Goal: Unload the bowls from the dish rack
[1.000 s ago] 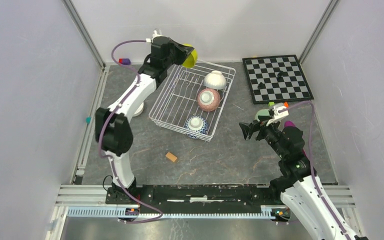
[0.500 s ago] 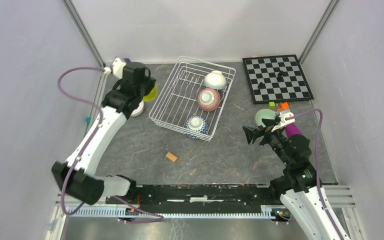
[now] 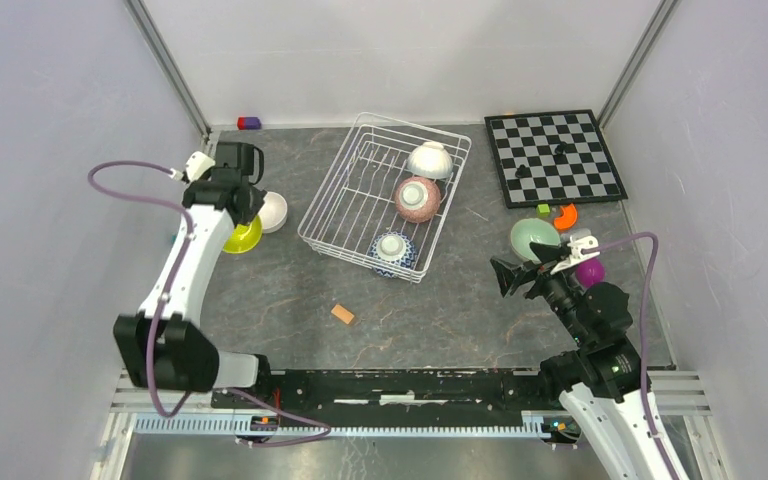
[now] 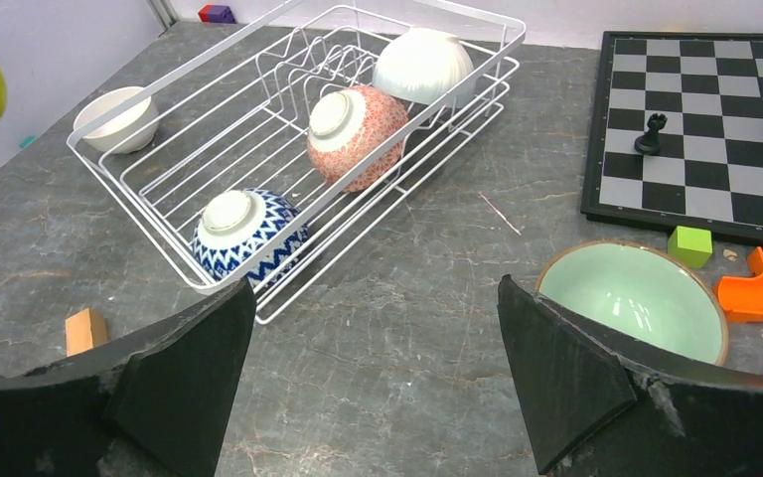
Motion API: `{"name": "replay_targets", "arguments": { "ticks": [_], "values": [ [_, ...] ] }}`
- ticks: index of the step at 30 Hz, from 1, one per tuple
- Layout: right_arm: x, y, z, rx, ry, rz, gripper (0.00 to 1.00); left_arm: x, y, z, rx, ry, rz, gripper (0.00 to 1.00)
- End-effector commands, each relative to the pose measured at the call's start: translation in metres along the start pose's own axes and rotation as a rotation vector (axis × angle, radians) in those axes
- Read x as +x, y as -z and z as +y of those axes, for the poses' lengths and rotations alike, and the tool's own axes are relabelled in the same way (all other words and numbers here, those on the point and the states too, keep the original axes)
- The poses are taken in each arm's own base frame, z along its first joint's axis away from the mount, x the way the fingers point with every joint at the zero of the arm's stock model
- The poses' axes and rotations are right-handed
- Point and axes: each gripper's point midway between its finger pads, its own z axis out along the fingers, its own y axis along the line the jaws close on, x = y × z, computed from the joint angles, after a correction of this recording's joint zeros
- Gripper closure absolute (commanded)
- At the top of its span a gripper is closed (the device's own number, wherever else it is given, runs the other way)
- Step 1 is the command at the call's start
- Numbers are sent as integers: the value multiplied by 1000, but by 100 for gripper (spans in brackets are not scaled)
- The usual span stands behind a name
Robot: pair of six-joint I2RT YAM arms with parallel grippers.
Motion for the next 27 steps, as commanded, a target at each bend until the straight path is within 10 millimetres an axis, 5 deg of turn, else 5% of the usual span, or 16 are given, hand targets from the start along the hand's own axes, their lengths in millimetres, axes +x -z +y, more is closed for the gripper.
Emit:
{"name": "replay_targets", "arguments": {
  "ticks": [1,15,24,26,27],
  "values": [
    [-12,1,-1,10,22,-33,2,-3,-24,-10,-107,-116,78,98],
    [-12,-7,-2,8,16,-29,2,6,-100,-62,-323,-357,307,98],
    [-7,-5,-6,27,27,-25,2,28,-124,-61,-328,-327,362,84],
    [-6,-4,-6,27,28,-25,2,31,-126,-59,-330,-325,377,75],
    [-6,-4,-6,26,29,-25,2,31,-127,-58,-331,-324,382,63]
  ]
}}
